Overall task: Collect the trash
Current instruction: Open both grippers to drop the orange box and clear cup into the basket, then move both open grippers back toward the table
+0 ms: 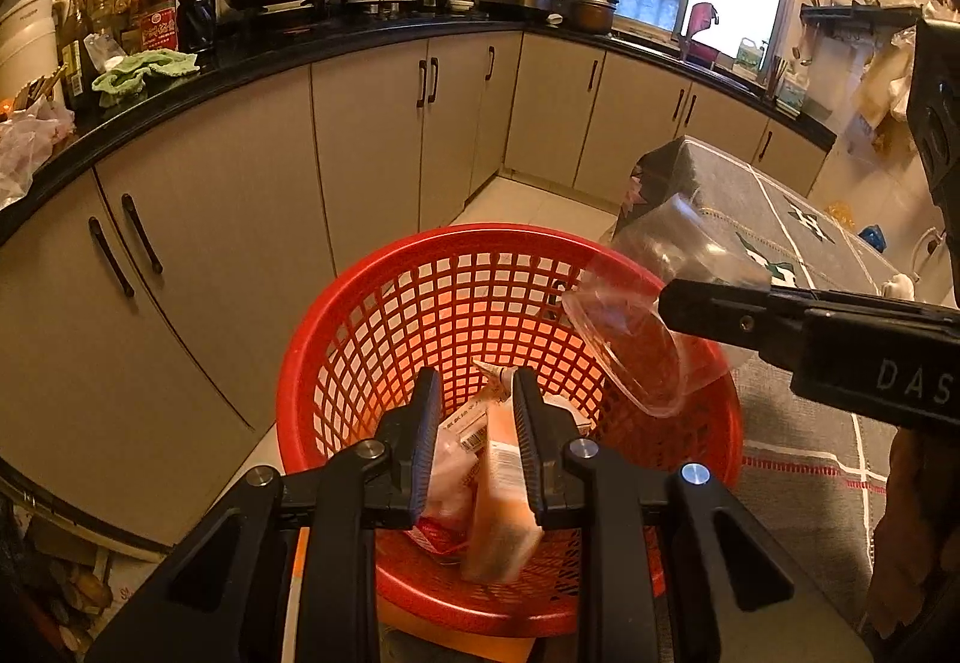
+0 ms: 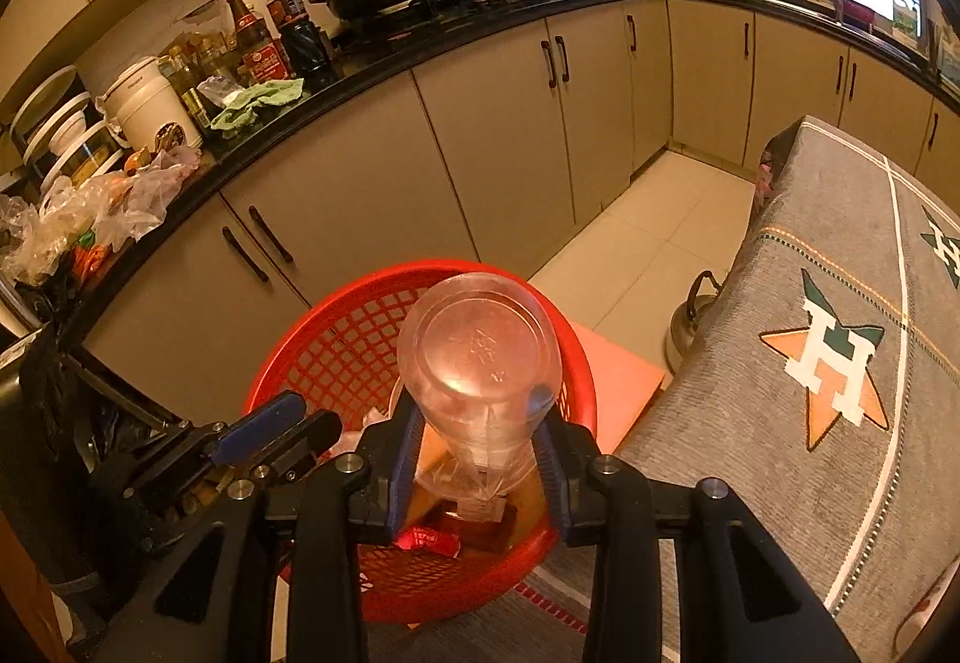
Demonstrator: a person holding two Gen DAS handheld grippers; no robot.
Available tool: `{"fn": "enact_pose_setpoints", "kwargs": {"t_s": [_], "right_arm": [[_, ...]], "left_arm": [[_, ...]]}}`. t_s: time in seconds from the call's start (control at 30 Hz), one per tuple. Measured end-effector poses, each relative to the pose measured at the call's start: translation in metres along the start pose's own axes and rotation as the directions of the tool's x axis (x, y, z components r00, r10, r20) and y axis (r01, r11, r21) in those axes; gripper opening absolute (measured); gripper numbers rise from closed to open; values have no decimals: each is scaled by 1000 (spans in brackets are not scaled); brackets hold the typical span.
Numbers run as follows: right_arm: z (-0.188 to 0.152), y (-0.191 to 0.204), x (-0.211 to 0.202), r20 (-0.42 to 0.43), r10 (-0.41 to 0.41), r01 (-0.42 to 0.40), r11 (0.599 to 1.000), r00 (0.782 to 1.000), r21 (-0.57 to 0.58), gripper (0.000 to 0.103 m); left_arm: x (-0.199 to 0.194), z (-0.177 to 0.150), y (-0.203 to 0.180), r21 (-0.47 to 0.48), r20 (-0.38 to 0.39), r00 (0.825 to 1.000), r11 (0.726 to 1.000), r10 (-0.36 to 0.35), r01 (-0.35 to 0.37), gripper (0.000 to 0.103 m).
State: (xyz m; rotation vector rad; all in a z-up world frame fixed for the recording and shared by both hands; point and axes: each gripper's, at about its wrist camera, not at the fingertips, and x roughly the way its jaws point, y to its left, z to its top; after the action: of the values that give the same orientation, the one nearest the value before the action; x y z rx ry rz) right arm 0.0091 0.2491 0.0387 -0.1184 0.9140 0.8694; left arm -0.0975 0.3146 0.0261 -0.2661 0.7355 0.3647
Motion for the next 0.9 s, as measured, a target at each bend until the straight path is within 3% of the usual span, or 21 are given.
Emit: {"fn": "enact_pose_setpoints", "kwargs": {"t_s": [0.07,0.13,0.5,0.9], "right_arm": [[1,-1,-1,-2,4,-4,1000,1000,11,52],[1,-3,-3,7,6,-7,1000,1000,20,56],[-3,-12,-28,44,9,-10,999,999,36,56],[-26,-18,-67,89,-72,72,997,993,2,62]], "left_arm": [[0,0,0,-4,2,1000,1000,4,-4,37],[-1,0,0,-2,6,1000,1000,6,-6,37],[-9,1,-10,9,18,1000,1000,17,-17,46],[-31,-1,-30,23,40,999,1000,19,-20,54]]}}
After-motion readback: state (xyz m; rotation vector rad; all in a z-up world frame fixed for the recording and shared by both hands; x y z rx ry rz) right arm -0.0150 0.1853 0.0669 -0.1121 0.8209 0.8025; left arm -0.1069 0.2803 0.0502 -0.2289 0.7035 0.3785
